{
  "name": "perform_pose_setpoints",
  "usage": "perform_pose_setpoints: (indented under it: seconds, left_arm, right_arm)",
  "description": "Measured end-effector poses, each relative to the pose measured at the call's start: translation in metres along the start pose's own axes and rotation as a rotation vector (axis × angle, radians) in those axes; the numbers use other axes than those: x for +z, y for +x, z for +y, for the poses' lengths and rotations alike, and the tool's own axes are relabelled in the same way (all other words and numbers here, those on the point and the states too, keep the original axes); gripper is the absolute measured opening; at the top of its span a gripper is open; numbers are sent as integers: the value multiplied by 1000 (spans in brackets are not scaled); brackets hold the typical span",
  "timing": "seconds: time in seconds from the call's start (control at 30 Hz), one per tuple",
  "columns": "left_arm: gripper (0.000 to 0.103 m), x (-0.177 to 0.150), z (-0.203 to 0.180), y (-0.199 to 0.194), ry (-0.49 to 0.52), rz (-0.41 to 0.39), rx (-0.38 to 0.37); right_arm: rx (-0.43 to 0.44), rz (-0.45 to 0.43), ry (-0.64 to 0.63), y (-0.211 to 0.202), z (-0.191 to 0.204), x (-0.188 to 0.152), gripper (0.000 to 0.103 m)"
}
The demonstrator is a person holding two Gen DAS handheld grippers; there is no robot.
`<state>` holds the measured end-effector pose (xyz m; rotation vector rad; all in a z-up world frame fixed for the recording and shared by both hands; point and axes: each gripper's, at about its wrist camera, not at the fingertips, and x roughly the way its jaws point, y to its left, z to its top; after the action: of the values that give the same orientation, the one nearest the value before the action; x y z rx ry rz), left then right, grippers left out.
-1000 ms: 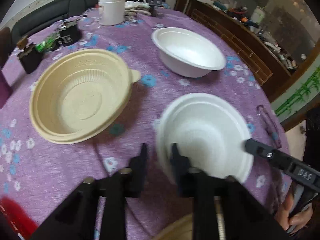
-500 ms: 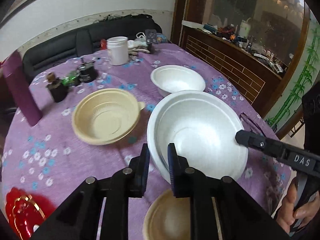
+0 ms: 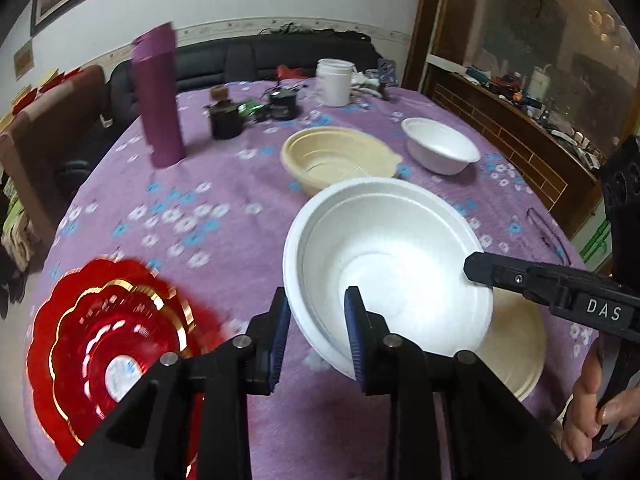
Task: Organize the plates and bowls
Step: 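Carry the white foam bowl with the left gripper over the red plate stack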
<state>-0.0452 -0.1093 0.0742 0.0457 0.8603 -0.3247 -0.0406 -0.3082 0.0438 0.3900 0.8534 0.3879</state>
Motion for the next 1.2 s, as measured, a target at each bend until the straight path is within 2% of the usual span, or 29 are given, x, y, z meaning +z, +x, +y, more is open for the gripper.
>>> perform_pose_setpoints:
  seconds: [0.17, 0.33, 0.6, 1.2]
  left_arm:
    - [26, -13, 16, 5, -34, 25, -11]
    - [26, -17, 16, 7, -33, 17, -9]
    - [26, -23, 4, 13, 32, -16, 95]
    - [26, -25, 3, 15, 53, -38, 125]
  right_arm:
    - [-3, 33, -27, 16, 17, -9, 16]
    - [-27, 54, -32, 23, 19, -14, 16]
    - [-57, 76, -34, 33, 18, -19, 16]
    - [-70, 70, -32, 34, 18, -20, 16]
